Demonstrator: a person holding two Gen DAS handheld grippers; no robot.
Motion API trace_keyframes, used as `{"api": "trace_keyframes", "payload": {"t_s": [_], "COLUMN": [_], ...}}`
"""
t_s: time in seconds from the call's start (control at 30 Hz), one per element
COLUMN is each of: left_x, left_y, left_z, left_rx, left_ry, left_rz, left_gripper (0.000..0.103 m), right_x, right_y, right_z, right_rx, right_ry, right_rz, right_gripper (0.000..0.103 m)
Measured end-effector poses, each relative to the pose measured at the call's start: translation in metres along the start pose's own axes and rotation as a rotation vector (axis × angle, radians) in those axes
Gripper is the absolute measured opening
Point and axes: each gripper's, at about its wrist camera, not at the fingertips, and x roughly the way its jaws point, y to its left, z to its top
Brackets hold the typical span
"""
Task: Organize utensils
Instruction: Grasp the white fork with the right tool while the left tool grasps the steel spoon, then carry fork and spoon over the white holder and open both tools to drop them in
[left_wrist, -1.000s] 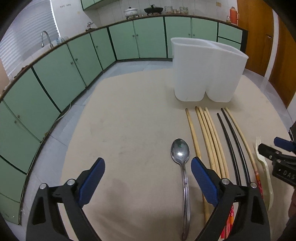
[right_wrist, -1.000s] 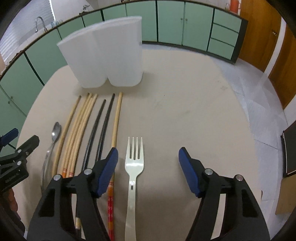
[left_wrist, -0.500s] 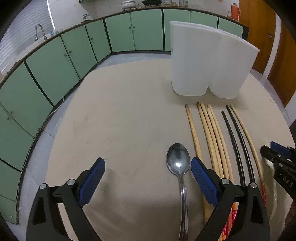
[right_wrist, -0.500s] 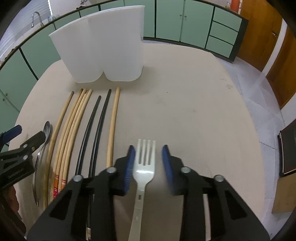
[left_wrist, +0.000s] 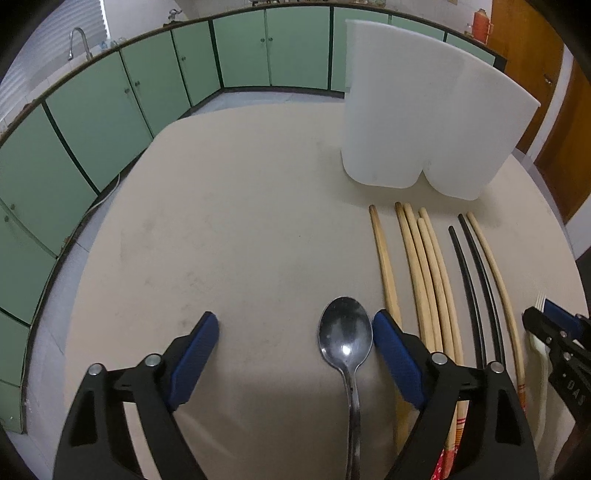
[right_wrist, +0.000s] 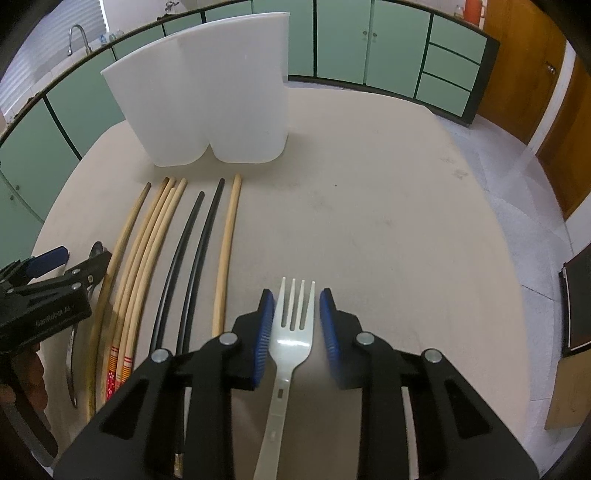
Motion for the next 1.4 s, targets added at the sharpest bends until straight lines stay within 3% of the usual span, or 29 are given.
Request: {"api": "trace_keyframes", "payload": {"t_s": [0.13, 0.3, 0.47, 0.87, 1.4], "left_x": [0.0, -0.007, -0.014, -0.073, -0.128], "left_y": [-0.004, -0.013, -0.012, 0.002, 0.008], "left_z": [0.004, 0.003, -0.001, -0.015, -0.041], "left_rx": [-0.001, 0.01, -0.011, -0.018, -0.018], "left_ry": [0.005, 0.001, -0.017, -0.244, -0.455], "left_rz": [-0.036, -0.086, -0.112, -0.157, -0.185], "left_gripper": [0.066, 0.028, 0.028, 0.028, 0.028], "right_x": [0.002, 0.001, -0.001, -0.046, -0.113], "right_y": [-0.003, -0.005, -0.01, -0.015, -0.007], "right_z": [0.002, 0.002, 0.001, -0.007, -0.015], "right_rx": [0.007, 0.007, 0.013, 0.004, -0.023], "right_ry": [0.005, 0.0, -0.011, -0.161, -0.35], "right_rz": [0.012, 0.009, 0.028, 0.08, 0.127], "right_gripper": [0.026, 0.021, 0.02, 0.02, 0.02]}}
